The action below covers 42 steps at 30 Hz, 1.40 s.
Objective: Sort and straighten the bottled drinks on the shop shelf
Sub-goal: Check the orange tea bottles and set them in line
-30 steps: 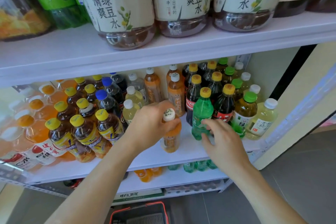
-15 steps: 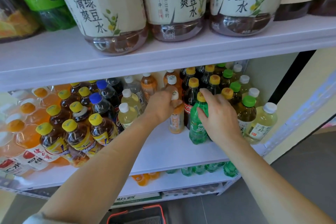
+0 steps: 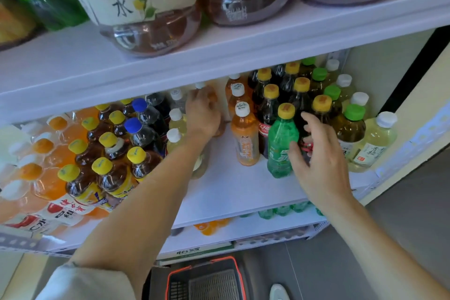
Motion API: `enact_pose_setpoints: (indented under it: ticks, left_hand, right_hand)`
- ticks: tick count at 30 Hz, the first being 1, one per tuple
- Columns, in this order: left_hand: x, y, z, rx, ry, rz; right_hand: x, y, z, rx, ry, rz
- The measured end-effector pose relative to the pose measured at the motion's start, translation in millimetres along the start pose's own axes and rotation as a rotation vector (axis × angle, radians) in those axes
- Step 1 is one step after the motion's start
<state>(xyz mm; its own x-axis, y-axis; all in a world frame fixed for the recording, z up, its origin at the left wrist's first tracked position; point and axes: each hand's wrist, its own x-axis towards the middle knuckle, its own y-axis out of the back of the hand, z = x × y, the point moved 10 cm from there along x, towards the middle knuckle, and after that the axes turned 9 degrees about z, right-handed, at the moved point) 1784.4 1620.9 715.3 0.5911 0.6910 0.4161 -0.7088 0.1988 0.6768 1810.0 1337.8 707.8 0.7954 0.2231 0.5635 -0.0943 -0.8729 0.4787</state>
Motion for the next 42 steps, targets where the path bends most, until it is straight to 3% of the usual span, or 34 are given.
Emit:
enact_pose_setpoints:
  ticks: [4, 7, 12, 16, 19, 23, 25, 27, 29, 35, 42]
  left_hand:
    - [31, -23, 1, 0.412, -0.083, -0.131]
    - [47, -25, 4, 0.522, -0.114, -0.184]
    - [3, -22, 0, 0.371, -0.174, -0.311]
    - [-36, 21, 0, 0.264, -0.259, -0.144]
    - [-58, 78, 6, 0.050, -0.192, -0.054]
    - [-102, 158, -2, -0.201, 0.008, 0.173]
    - [-120, 181, -14, -0.352, 0.147, 0.235]
    - [-134, 193, -29, -0.504, 0.289, 0.283]
    - [-144, 200, -42, -0.627, 0.401, 0.338]
    - [-160, 203, -54, -0.747, 0.524, 0.372]
    - [-167, 196, -52, -0.805, 0.583, 0.313]
  right_hand:
    - [-31, -1, -4, 0.096, 0.016, -0.073]
    - [-50, -8, -9, 0.149, 0.013, -0.169]
    - [-71, -33, 8, 0.299, -0.270, -0.274]
    - [-96, -66, 27, 0.407, -0.597, -0.447]
    - [-114, -79, 35, 0.470, -0.800, -0.555]
    - [-151, -93, 24, 0.820, -1.205, -0.715]
    - [-164, -95, 0, 1.002, -1.284, -0.889]
    - [-171, -89, -37, 1.199, -1.271, -1.103]
    - [-169, -80, -65, 1.294, -1.191, -1.202]
    - [-138, -66, -76, 1.149, -1.079, -0.999]
    - [-130, -51, -78, 1.042, -1.017, -0.955]
